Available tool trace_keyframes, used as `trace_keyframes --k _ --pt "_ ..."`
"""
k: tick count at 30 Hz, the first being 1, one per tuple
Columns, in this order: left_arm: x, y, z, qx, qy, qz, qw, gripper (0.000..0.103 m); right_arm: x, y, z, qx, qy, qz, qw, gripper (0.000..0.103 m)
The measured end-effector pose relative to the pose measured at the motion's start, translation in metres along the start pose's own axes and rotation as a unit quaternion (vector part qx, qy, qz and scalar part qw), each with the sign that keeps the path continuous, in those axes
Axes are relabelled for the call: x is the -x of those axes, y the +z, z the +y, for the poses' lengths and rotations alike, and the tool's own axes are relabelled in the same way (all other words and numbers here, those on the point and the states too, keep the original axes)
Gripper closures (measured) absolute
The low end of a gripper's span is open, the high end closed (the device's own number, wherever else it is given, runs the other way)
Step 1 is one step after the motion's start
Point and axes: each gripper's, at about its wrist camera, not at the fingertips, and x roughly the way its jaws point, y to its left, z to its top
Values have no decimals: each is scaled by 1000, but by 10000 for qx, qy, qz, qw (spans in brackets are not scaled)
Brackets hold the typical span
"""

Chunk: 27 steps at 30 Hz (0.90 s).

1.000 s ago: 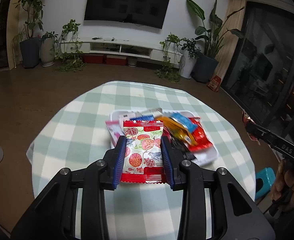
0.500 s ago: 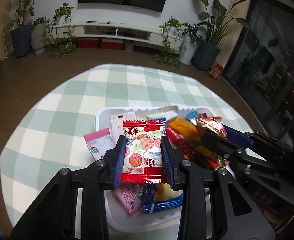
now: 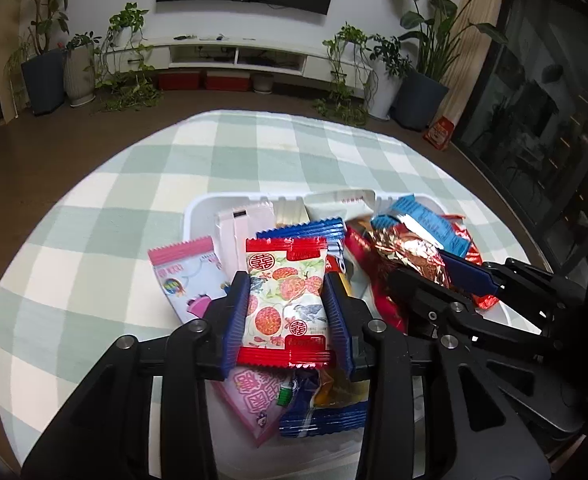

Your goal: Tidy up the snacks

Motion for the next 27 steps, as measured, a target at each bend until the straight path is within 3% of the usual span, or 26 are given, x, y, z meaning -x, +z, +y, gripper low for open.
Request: trace_keyframes --k 6,13,27 --pt "-2 0 2 30 53 -37 10000 60 -2 -2 -2 -26 -5 -11 10000 67" --pt "2 0 4 63 26 -81 9999 60 1 -2 -1 54 -83 -43 9999 64" --pt "29 3 10 231 355 -380 9984 26 24 2 -6 -1 -155 -352 9993 42"
